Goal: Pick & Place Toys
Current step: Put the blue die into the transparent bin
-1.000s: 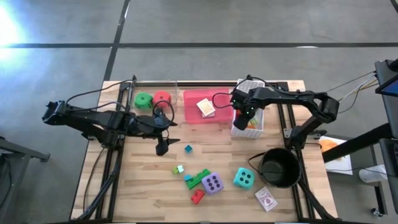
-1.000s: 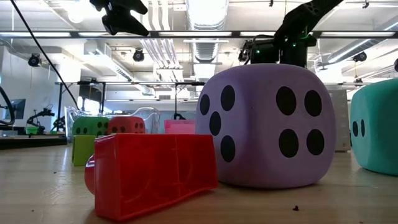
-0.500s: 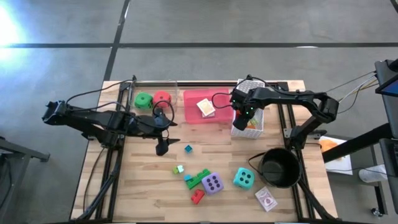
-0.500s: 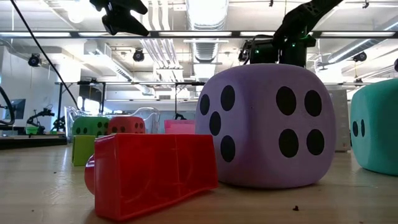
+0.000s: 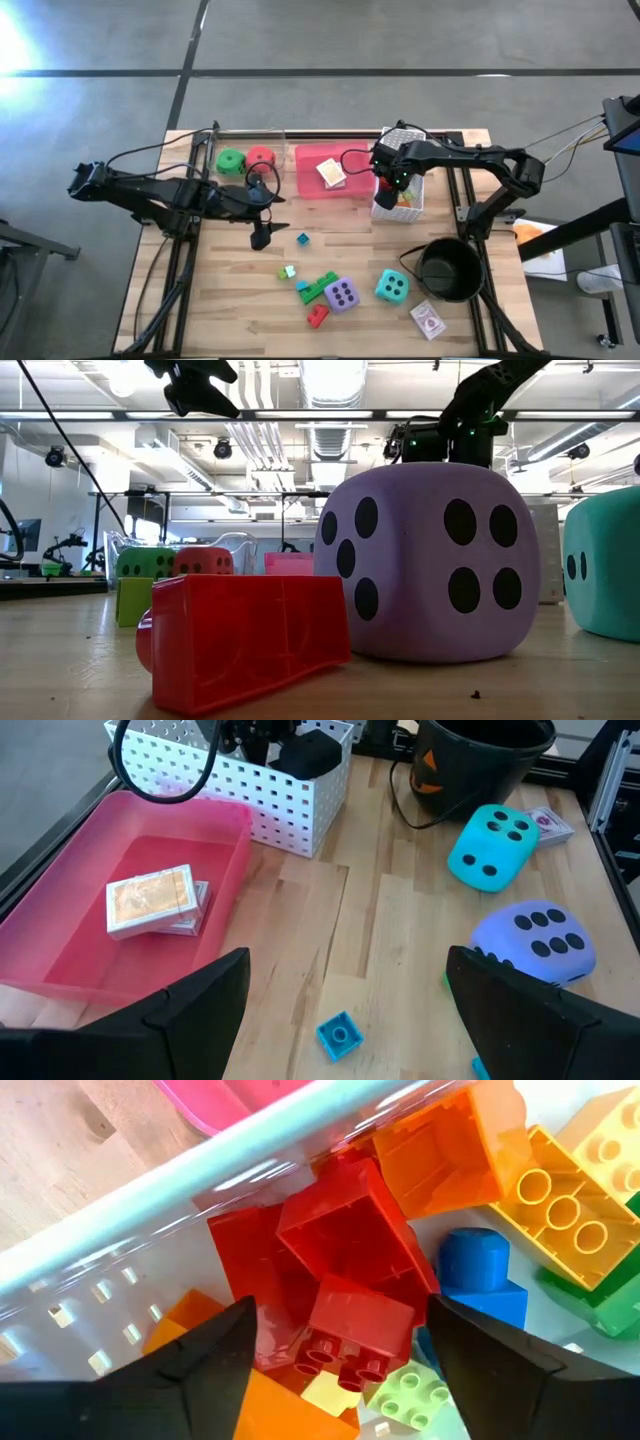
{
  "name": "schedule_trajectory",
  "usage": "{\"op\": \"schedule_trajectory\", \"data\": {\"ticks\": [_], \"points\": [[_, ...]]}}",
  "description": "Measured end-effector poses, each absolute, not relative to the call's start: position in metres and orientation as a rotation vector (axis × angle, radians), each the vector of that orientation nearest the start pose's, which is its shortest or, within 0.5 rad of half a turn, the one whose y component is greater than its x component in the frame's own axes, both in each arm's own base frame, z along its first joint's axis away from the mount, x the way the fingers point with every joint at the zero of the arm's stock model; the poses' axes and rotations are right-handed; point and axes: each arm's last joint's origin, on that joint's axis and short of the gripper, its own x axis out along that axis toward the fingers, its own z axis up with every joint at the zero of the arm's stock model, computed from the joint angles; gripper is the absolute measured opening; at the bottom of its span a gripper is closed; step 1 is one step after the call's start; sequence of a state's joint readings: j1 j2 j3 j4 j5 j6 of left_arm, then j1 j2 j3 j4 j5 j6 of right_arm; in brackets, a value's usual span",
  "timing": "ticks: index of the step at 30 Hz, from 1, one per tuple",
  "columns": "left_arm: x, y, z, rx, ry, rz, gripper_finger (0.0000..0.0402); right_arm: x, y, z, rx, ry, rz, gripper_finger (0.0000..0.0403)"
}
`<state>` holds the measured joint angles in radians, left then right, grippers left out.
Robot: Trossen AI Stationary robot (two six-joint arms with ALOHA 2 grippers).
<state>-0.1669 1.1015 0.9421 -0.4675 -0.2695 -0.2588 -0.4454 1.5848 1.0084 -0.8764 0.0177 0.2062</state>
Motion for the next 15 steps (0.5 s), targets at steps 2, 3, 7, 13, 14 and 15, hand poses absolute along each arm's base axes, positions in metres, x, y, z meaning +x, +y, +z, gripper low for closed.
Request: {"op": "schedule_trajectory", "data": {"ticks": [2, 3, 7, 13, 14, 15], "points": [[0.228, -0.031, 0.303, -0.115, 0.594, 0.177, 0.0337, 0.246, -0.118, 0.188, 0.478, 1.394, -0.528, 0.0294], [0.228, -0.031, 0.303, -0.115, 0.594, 0.177, 0.0337, 0.246, -0.118, 0.188, 0.479, 1.394, -0.529, 0.0299], [0.228, -0.031, 0.303, -0.115, 0.595, 0.177, 0.0337, 0.246, -0.118, 0.188, 0.481, 1.396, -0.530, 0.0310], [0.226, -0.031, 0.301, -0.125, 0.620, 0.176, 0.0337, 0.241, -0.116, 0.194, 0.475, 1.398, -0.535, 0.0312], [0.226, -0.031, 0.300, -0.135, 0.629, 0.179, 0.0337, 0.240, -0.115, 0.196, 0.477, 1.399, -0.537, 0.0312], [0.226, -0.031, 0.299, -0.147, 0.639, 0.183, 0.0337, 0.238, -0.114, 0.199, 0.484, 1.403, -0.542, 0.0312]]}}
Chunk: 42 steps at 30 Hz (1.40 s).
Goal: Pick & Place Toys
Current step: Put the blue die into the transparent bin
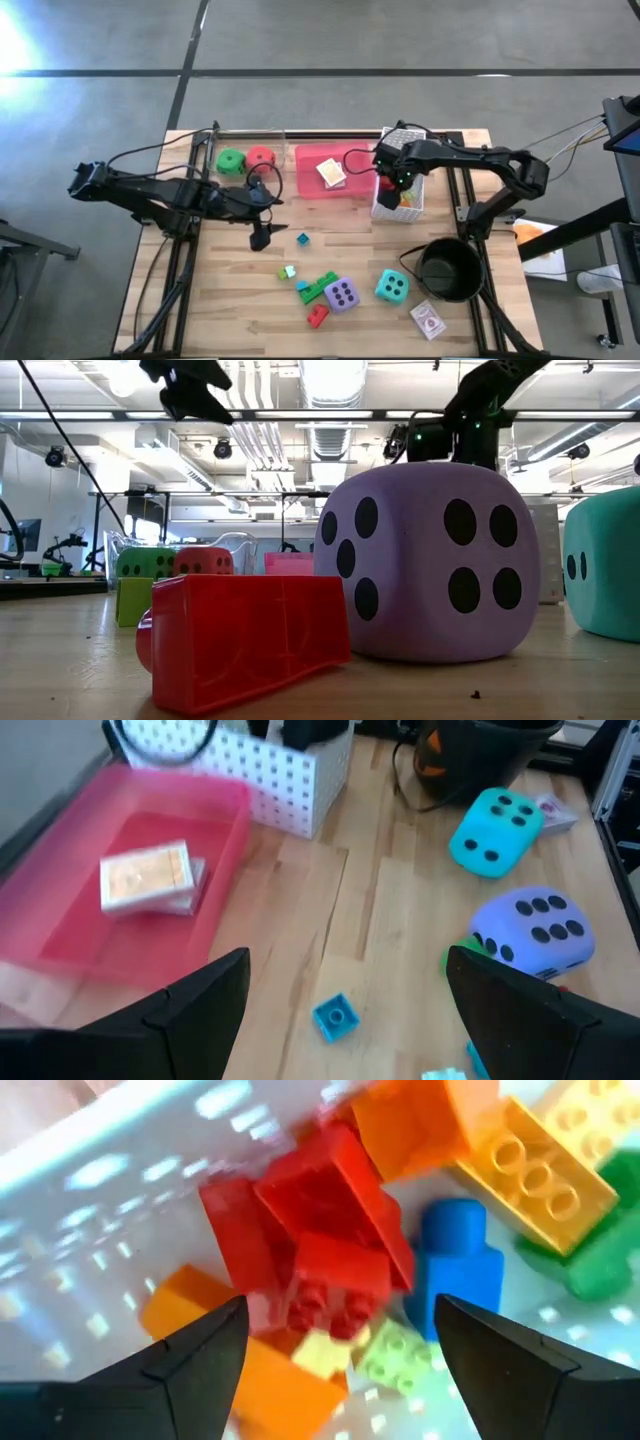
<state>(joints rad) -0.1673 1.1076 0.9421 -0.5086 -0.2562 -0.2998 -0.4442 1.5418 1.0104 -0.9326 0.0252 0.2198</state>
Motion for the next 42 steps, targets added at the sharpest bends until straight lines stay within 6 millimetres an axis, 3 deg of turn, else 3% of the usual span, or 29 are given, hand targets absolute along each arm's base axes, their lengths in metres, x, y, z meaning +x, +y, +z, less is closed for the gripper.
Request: {"op": "schedule_trajectory", "data": {"ticks": [5, 12, 19, 25, 31, 37, 42], "points": [[0.225, -0.033, 0.291, -0.192, 0.690, 0.202, 0.0337, 0.234, -0.109, 0.219, 0.504, 1.396, -0.565, 0.0312], [0.218, -0.037, 0.253, -0.241, 0.796, 0.234, 0.0337, 0.238, -0.086, 0.257, 0.477, 1.335, -0.527, 0.0312], [0.213, -0.040, 0.226, -0.290, 0.812, 0.246, 0.0337, 0.243, -0.043, 0.288, 0.414, 1.247, -0.417, 0.0312], [0.216, -0.040, 0.227, -0.269, 0.765, 0.227, 0.0337, 0.249, -0.001, 0.303, 0.414, 1.205, -0.390, 0.0312], [0.222, -0.041, 0.234, -0.234, 0.674, 0.184, 0.0337, 0.255, 0.052, 0.299, 0.317, 1.242, -0.377, 0.0312], [0.224, -0.042, 0.236, -0.194, 0.644, 0.161, 0.0337, 0.252, 0.101, 0.284, 0.329, 1.279, -0.378, 0.0312], [0.227, -0.042, 0.246, -0.096, 0.619, 0.119, 0.0337, 0.253, 0.127, 0.273, 0.367, 1.321, -0.388, 0.0312]]}}
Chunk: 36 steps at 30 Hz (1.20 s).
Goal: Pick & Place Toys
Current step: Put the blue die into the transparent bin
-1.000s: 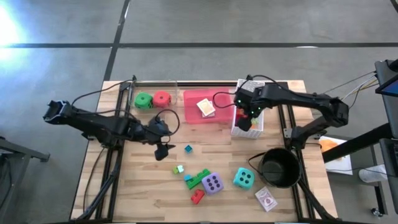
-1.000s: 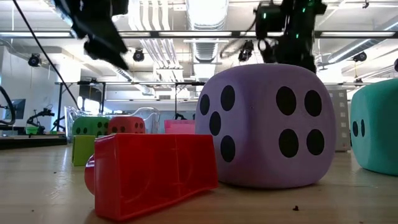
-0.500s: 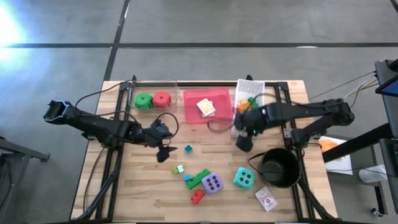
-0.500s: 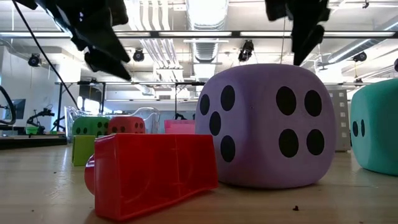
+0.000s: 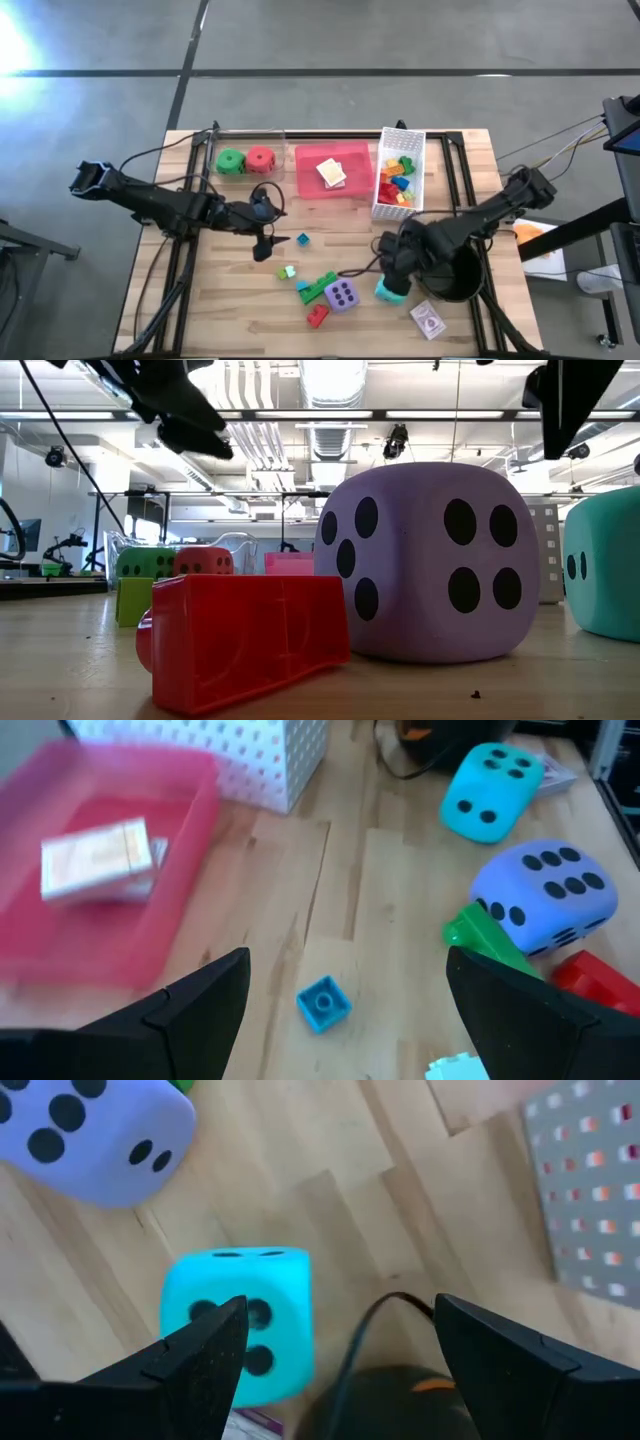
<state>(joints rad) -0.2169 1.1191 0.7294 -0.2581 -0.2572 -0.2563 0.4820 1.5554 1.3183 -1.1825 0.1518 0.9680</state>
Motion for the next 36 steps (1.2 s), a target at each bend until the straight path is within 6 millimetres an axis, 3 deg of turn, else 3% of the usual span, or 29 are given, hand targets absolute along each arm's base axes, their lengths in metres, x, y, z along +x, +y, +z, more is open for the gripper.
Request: {"op": "schedule_trajectory", "data": {"ticks": [7, 14, 18, 26, 36], "points": [[0.230, -0.043, 0.264, 0.035, 0.585, 0.065, 0.0337, 0.268, 0.157, 0.252, 0.307, 1.373, -0.380, 0.0312], [0.229, -0.043, 0.265, 0.045, 0.596, 0.064, 0.0337, 0.291, 0.192, 0.230, 0.158, 1.429, -0.299, 0.0312], [0.228, -0.043, 0.263, 0.049, 0.615, 0.065, 0.0337, 0.296, 0.209, 0.230, 0.136, 1.432, -0.276, 0.0312], [0.227, -0.042, 0.261, 0.031, 0.642, 0.074, 0.0337, 0.296, 0.222, 0.212, 0.060, 1.542, -0.401, 0.0312], [0.226, -0.042, 0.260, 0.034, 0.657, 0.075, 0.0337, 0.304, 0.230, 0.176, -0.194, 1.714, -0.555, 0.0312]]}}
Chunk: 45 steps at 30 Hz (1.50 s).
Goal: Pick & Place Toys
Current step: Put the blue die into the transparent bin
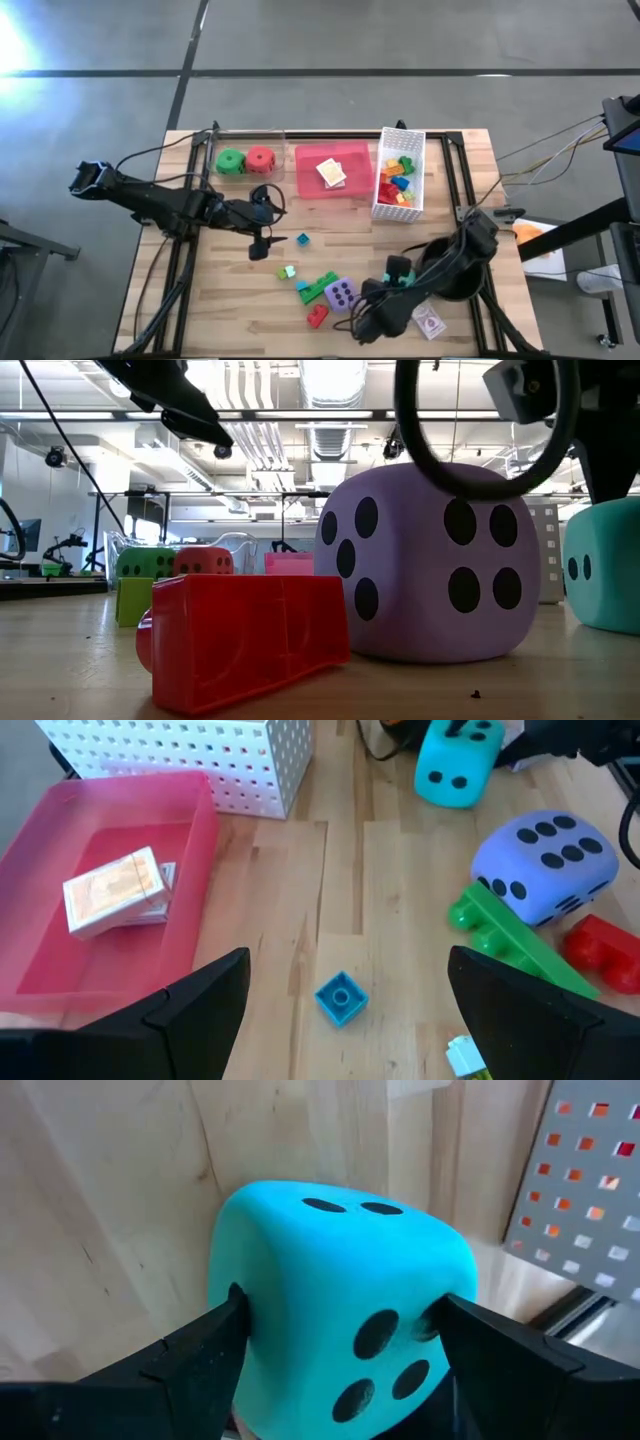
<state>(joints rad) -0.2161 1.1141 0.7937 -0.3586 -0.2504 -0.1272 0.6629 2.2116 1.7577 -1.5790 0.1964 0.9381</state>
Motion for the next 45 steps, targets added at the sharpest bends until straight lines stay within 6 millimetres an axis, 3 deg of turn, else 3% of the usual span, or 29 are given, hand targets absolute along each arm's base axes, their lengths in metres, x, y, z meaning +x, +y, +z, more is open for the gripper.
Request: {"op": "schedule_trajectory", "data": {"ticks": [4, 8, 13, 19, 30, 38, 45], "points": [[0.225, -0.042, 0.259, 0.036, 0.667, 0.076, 0.0337, 0.309, 0.234, 0.162, -0.255, 1.759, -0.544, 0.0294], [0.225, -0.042, 0.259, 0.034, 0.667, 0.077, 0.0337, 0.313, 0.237, 0.157, -0.287, 1.780, -0.519, 0.0238], [0.225, -0.042, 0.259, 0.033, 0.667, 0.078, 0.0337, 0.314, 0.237, 0.166, -0.273, 1.749, -0.514, 0.0163], [0.225, -0.042, 0.259, 0.033, 0.667, 0.078, 0.0337, 0.314, 0.236, 0.174, -0.256, 1.700, -0.512, 0.0116], [0.225, -0.042, 0.259, 0.033, 0.667, 0.077, 0.0337, 0.315, 0.235, 0.184, -0.231, 1.649, -0.503, 0.0109], [0.225, -0.042, 0.260, 0.035, 0.675, 0.076, 0.0337, 0.312, 0.227, 0.219, -0.212, 1.469, -0.519, 0.0099], [0.223, -0.042, 0.264, 0.032, 0.694, 0.079, 0.0337, 0.320, 0.206, 0.240, -0.287, 1.332, -0.551, 0.0099]]}}
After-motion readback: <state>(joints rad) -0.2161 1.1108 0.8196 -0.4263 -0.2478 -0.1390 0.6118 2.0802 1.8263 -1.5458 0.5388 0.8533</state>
